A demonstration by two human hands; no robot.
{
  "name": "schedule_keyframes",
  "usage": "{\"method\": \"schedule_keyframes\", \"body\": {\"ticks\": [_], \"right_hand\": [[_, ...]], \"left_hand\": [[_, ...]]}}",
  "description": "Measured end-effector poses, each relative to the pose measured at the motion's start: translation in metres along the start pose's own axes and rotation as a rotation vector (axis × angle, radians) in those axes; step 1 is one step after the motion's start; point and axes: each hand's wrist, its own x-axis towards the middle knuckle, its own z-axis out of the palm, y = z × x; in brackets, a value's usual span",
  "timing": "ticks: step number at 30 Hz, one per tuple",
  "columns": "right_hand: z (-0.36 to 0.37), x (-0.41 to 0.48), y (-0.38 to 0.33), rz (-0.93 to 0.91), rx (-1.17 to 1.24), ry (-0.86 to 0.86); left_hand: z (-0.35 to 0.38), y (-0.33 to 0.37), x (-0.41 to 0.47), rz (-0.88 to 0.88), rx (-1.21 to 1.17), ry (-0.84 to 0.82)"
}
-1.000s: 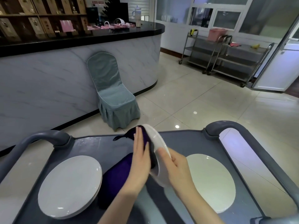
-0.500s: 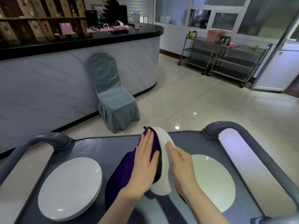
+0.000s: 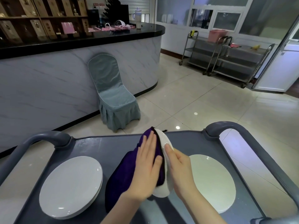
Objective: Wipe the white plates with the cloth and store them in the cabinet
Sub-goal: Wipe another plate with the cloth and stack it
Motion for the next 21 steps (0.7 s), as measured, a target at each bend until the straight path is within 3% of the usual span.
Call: {"method": "schedule_keyframes", "body": {"ticks": [5, 7, 10, 15, 18, 21], "right_hand": [[-0.004, 0.003, 0.002, 0.041, 0.000, -0.029], [-0.006, 0.003, 0.001, 0.039, -0.015, -0.041], [-0.009, 0.001, -0.004, 0.069, 0.047, -0.031], [-0.033, 0.012, -0.017, 0.175, 0.223, 0.016], [-0.046, 0.015, -0.017, 0.245, 0.269, 0.001], [-0.044, 0.014, -0.015, 0.277, 0.242, -0.017]], "left_hand": [[0.006, 0.006, -0.003, 0.096, 0.211, -0.090], [-0.001, -0.001, 0.007, 0.082, 0.123, -0.065], [-0.011, -0.021, 0.025, -0.106, -0.138, 0.048], [-0.018, -0.046, 0.000, -0.190, -0.268, 0.076], [-0.016, -0.049, -0.015, -0.170, -0.244, 0.077], [-0.021, -0.038, -0.007, -0.042, -0.086, 0.007]]}}
